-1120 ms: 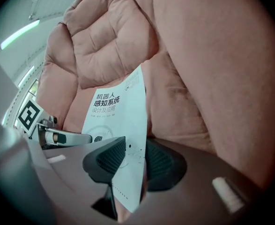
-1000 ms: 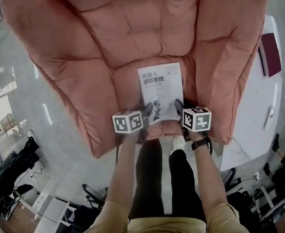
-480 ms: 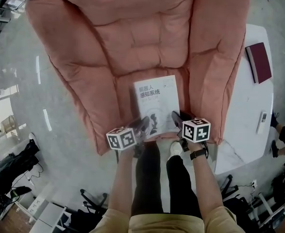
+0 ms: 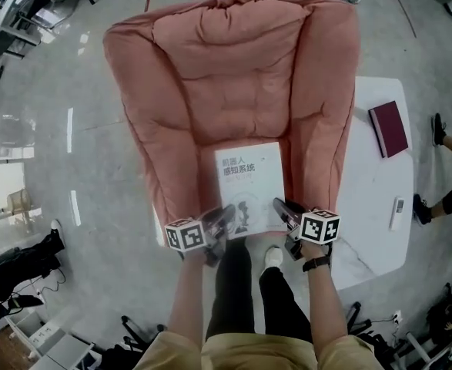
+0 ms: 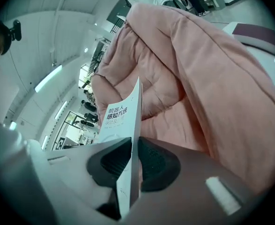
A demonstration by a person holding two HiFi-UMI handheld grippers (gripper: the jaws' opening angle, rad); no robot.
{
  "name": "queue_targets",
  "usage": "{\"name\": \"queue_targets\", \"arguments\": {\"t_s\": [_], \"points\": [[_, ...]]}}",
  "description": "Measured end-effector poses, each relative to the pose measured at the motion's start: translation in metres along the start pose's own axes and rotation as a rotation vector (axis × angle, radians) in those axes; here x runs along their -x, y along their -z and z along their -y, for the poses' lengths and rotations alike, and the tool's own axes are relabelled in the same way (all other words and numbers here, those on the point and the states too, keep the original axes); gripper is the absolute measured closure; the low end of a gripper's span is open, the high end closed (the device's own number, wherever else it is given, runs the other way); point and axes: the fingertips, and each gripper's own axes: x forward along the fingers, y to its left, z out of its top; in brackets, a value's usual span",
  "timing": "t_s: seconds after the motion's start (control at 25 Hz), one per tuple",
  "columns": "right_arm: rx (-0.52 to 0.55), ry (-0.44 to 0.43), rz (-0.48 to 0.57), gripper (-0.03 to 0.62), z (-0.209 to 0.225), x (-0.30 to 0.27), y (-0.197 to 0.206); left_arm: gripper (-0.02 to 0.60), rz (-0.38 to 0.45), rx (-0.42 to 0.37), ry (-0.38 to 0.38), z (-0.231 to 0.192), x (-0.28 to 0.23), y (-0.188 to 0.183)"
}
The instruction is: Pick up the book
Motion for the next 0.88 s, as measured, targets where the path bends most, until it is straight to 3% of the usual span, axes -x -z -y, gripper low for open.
{"name": "queue_targets", "arguments": {"t_s": [0.24,0.52,0.68,0.88], "points": [[-0.061,-0.162,0.027,0.54,-0.055,0.053,-0.016,0.535,0.031,0.08,0.152,0.057,0.032,0.001],[-0.04,-0.303,0.083,0.539,-0.131,0.146,-0.032,0.532,0.044,0.087,0.318,0.165,0.069,0.008],[-0.016,-0.324,0.102,0.537,-0.148,0.201,-0.021,0.532,0.035,0.079,0.31,0.212,0.081,0.034],[0.066,-0.332,0.203,0.539,-0.197,0.25,-0.03,0.532,0.115,0.0,0.354,0.273,0.106,0.036]]}}
